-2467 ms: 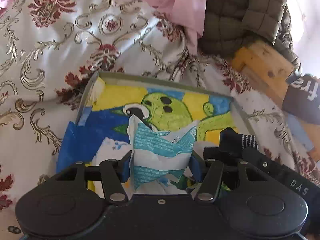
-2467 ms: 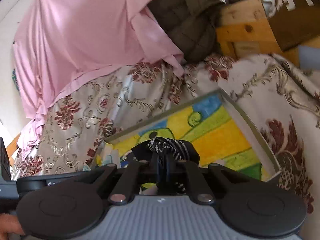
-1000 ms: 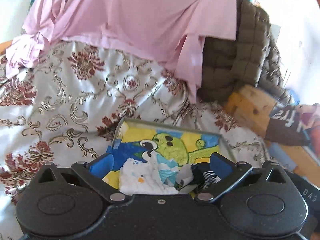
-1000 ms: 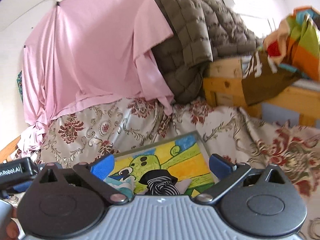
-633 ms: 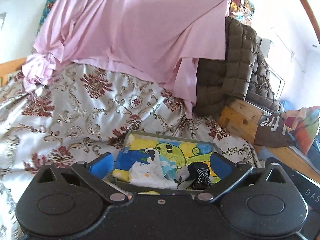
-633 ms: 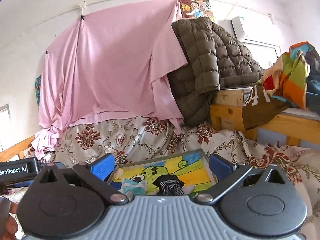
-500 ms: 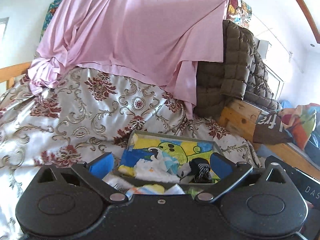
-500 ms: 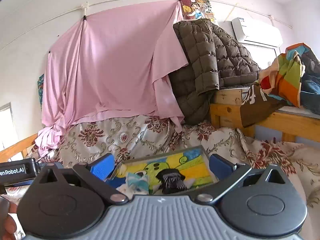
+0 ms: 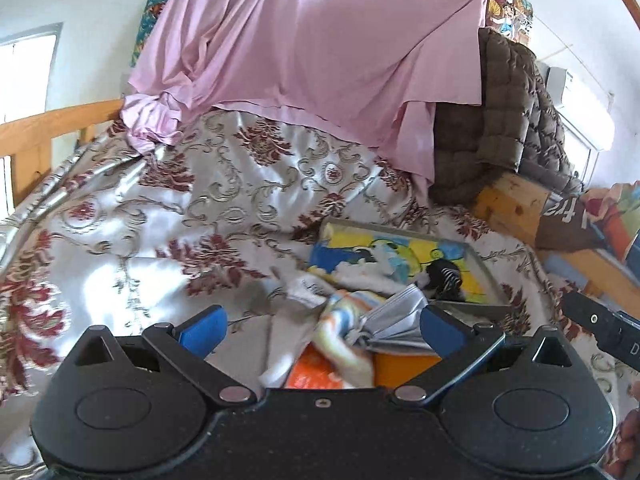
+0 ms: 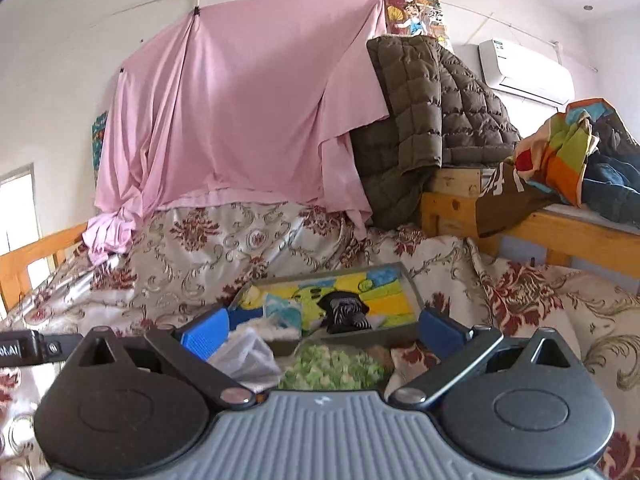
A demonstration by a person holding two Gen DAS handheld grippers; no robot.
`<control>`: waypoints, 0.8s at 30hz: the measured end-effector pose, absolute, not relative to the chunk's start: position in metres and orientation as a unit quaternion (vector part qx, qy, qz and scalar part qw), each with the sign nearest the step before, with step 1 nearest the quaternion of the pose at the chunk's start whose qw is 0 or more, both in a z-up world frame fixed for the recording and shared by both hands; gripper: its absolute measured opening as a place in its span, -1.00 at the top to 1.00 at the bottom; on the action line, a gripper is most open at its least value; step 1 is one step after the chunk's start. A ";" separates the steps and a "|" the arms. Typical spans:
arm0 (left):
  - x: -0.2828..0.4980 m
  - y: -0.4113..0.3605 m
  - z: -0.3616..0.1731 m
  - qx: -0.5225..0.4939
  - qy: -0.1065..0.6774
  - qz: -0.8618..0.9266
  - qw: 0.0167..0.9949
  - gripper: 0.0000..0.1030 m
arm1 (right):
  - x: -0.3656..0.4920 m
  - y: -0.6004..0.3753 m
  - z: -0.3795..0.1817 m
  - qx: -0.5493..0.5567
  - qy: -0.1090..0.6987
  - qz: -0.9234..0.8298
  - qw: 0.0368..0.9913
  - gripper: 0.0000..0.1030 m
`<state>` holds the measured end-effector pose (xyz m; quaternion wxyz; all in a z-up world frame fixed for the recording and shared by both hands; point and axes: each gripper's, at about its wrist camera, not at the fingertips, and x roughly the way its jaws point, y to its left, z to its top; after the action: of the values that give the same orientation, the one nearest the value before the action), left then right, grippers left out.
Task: Organize soft objects
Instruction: 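Move both open grippers back over the pile of items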
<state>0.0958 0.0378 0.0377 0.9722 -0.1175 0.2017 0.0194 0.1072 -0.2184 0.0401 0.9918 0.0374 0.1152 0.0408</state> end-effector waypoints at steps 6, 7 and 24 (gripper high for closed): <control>0.075 0.041 0.031 -0.092 0.210 0.044 0.972 -0.99 | 0.094 -0.218 0.027 0.062 0.173 0.060 0.981 -1.00; 0.072 0.042 0.028 -0.084 0.220 0.047 0.971 -0.99 | 0.094 -0.220 0.025 0.072 0.190 0.067 0.977 -1.00; 0.085 0.052 -0.006 -0.082 0.362 0.027 0.928 -0.99 | 0.112 -0.193 -0.011 0.050 0.340 0.130 0.930 -1.00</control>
<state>0.0851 0.0520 -0.0060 0.9282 -0.0825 0.3618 0.0270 0.1118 -0.1926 -0.0109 0.9303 0.0501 0.3395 0.1297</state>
